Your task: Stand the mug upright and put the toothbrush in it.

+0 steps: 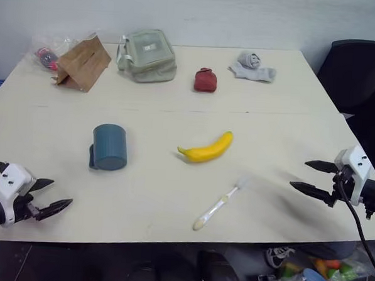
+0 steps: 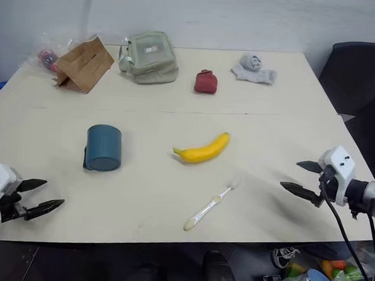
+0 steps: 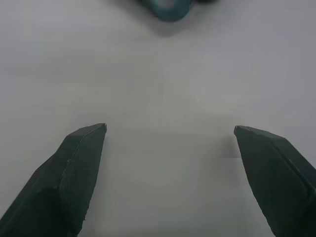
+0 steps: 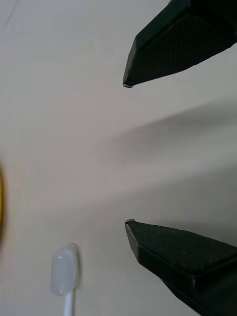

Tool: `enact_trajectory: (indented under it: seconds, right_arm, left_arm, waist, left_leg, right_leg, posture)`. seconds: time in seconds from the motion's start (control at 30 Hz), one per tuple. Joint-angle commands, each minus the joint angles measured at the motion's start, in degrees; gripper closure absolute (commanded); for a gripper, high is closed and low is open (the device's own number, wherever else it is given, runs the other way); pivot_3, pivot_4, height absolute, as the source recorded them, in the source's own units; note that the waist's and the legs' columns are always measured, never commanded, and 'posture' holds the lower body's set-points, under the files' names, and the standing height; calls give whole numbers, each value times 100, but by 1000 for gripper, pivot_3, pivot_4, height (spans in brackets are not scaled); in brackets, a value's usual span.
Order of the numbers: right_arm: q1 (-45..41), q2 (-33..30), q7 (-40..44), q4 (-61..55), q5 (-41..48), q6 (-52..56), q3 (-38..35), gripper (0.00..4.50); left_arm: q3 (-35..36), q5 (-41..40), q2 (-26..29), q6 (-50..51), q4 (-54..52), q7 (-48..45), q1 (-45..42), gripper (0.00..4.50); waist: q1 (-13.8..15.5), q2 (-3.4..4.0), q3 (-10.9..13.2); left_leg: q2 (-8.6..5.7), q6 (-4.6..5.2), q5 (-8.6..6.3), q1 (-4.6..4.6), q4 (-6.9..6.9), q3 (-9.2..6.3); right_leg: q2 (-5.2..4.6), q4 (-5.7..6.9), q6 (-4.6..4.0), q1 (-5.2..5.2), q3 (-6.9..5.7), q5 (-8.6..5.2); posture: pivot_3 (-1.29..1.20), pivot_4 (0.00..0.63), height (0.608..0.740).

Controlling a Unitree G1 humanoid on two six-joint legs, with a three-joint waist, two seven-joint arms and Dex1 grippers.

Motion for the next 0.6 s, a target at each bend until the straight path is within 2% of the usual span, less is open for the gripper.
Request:
enact_trajectory:
  seconds: [0.03,0.13,0.23,0.3,0.47,0.6]
  right_arm:
    - [-707,2,26,-1040,589,564,175,0]
    - [-1460,143,57,-1551,725,882,703,0]
    - [-2245,382,86,-1657,442,957,1453,0]
    - [-2792,648,47,-1400,-45,780,2078,0]
    - [-3714,1498,-65,-623,-870,392,3058,0]
    - [-3927,1976,-80,-59,-1596,-238,3665,0]
  left_arm:
    - [479,-1461,258,1153,-1081,-257,-392,133]
    - [428,-2262,662,1784,-1771,-467,-801,133]
    - [86,-2823,1071,2094,-2207,-619,-1391,133]
    - [-433,-2709,1317,1920,-2433,-822,-1757,133]
    - [-1505,-2394,1561,1583,-2696,-1111,-2538,133]
    - [-1699,-2161,1649,1414,-2662,-1255,-2650,133]
  waist:
    - [0,0,3]
    - [-27,-2,6]
    - [-24,2,10]
    - [-19,12,16]
    - [-21,9,22]
    - [-47,8,22]
  left_leg:
    - [0,-1,0,-2,2,-2]
    - [3,-14,8,-4,4,-10]
    - [4,-40,21,-9,4,-20]
    - [1,-40,21,-9,0,-26]
    - [-12,-37,21,-20,3,0]
    - [-13,-34,21,-46,8,25]
  right_leg:
    - [0,7,0,-2,1,0]
    - [1,17,-1,-8,6,0]
    - [4,18,-10,-10,8,-1]
    - [4,12,-15,-8,8,-3]
    - [14,19,-14,-31,-6,-3]
    - [17,52,-12,-72,-2,-1]
  posture:
    - [0,150,740]
    - [0,150,740]
    - [0,150,740]
    - [0,150,740]
    - [0,150,740]
    - [0,150,740]
